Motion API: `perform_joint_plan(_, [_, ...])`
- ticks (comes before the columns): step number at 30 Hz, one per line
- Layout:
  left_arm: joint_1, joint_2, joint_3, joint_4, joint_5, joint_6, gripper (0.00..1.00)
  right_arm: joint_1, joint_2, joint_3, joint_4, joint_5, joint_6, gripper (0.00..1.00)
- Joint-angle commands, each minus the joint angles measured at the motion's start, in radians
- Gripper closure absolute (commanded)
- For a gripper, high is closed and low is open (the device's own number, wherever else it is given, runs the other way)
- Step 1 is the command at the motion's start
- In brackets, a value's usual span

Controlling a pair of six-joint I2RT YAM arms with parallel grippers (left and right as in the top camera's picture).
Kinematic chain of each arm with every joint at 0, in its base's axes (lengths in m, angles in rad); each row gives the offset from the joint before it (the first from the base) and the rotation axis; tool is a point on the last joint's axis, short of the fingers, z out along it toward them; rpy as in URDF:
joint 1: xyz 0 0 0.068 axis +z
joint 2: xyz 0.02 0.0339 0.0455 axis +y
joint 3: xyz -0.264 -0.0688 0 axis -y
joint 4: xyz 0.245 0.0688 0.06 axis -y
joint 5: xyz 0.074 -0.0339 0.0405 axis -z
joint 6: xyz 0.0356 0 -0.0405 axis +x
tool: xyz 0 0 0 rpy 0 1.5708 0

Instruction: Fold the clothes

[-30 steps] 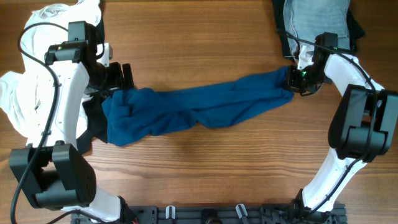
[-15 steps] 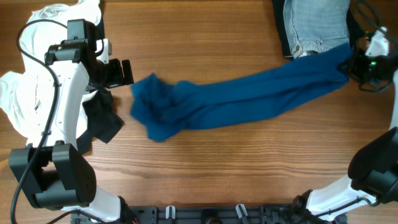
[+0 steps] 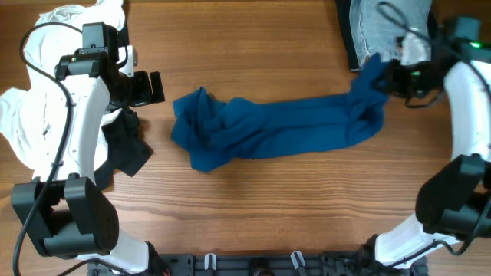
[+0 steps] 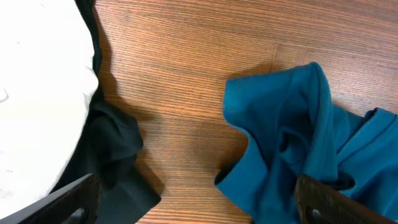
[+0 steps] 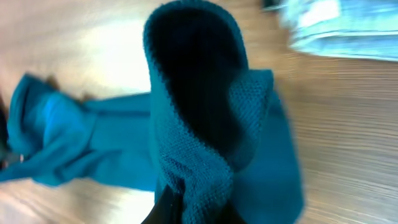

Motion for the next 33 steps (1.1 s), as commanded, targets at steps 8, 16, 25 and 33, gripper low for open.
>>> perform_joint_plan(8, [0.003, -0.014, 0.015, 0.006, 0.002, -0.013, 0.00, 0.267, -0.024, -0.031, 0.012, 0.096, 0.065, 0.96])
perform_joint_plan(16, [0.003, -0.014, 0.015, 0.014, 0.002, -0.013, 0.00, 0.412, -0.018, -0.139, 0.144, 0.133, 0.164, 0.93])
perform_joint_plan(25, [0.003, -0.014, 0.015, 0.014, 0.002, -0.013, 0.00, 0.476, -0.010, -0.186, 0.175, 0.132, 0.184, 0.69])
perform_joint_plan(33, [0.002, -0.014, 0.015, 0.013, 0.013, -0.013, 0.00, 0.481, -0.010, -0.188, 0.190, 0.132, 0.185, 0.42])
